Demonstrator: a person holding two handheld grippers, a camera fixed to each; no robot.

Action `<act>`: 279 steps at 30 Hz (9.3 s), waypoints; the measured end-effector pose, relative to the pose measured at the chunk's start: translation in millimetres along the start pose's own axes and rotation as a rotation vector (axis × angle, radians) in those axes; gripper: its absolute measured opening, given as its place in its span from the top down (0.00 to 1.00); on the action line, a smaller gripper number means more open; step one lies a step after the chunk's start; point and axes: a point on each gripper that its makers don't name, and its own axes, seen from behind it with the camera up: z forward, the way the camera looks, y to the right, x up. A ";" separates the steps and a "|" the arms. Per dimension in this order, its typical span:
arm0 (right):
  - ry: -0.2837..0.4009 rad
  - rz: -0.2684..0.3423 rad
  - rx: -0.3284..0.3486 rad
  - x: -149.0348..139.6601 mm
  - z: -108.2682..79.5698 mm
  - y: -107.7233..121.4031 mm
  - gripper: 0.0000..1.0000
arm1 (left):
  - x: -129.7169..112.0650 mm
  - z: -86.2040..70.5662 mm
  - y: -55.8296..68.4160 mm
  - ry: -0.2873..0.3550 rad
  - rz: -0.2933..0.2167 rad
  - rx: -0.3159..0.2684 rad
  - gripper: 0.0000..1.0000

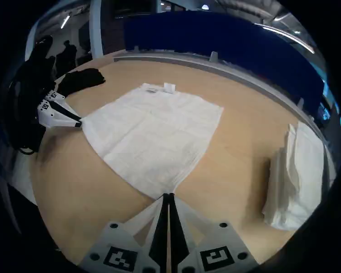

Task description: Fold towel

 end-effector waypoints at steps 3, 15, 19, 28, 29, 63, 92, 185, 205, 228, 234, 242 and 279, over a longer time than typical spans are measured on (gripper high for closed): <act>-0.003 0.004 -0.004 -0.7 1.6 1.9 0.98 | -0.5 1.5 0.8 -0.001 -0.001 -0.001 0.90; 0.013 0.012 -0.007 6.7 1.5 4.8 0.98 | 3.5 -5.4 2.2 0.004 0.000 -0.006 0.90; 0.023 0.011 -0.005 11.6 -1.1 4.9 0.97 | 4.6 -9.7 1.2 0.006 -0.005 -0.004 0.90; 0.061 0.012 -0.008 32.6 -16.9 4.6 0.97 | 15.1 -19.7 2.8 0.020 -0.022 0.005 0.90; 0.067 0.013 -0.009 35.4 -19.6 4.6 0.97 | 16.6 -21.5 3.1 0.022 -0.025 0.006 0.90; 0.108 0.059 0.006 73.4 -97.6 -1.6 0.97 | 42.5 -84.0 20.5 0.007 -0.142 -0.012 0.90; 0.063 0.088 -0.026 91.8 -11.4 51.7 0.97 | 67.8 -4.5 -24.1 -0.044 -0.151 -0.004 0.90; 0.051 -0.078 0.134 119.3 66.7 -75.1 0.00 | -74.9 -108.6 -102.6 -0.010 -0.411 0.352 0.07; -0.002 -0.081 0.160 93.1 82.0 -89.6 0.00 | -92.8 -116.4 -104.1 -0.014 -0.444 0.369 0.07; 0.015 -0.089 0.135 116.0 100.6 -71.1 0.00 | -90.3 -119.5 -102.1 -0.010 -0.439 0.363 0.07; 0.023 -0.092 0.124 126.5 107.5 -63.1 0.00 | -89.6 -120.5 -103.2 -0.010 -0.438 0.363 0.07; 0.028 -0.096 0.116 134.2 113.4 -56.5 0.00 | -88.5 -120.3 -104.5 -0.009 -0.436 0.363 0.07; 0.010 -0.054 0.055 87.4 65.5 -19.0 0.00 | -81.6 -116.6 -102.0 -0.010 -0.411 0.352 0.07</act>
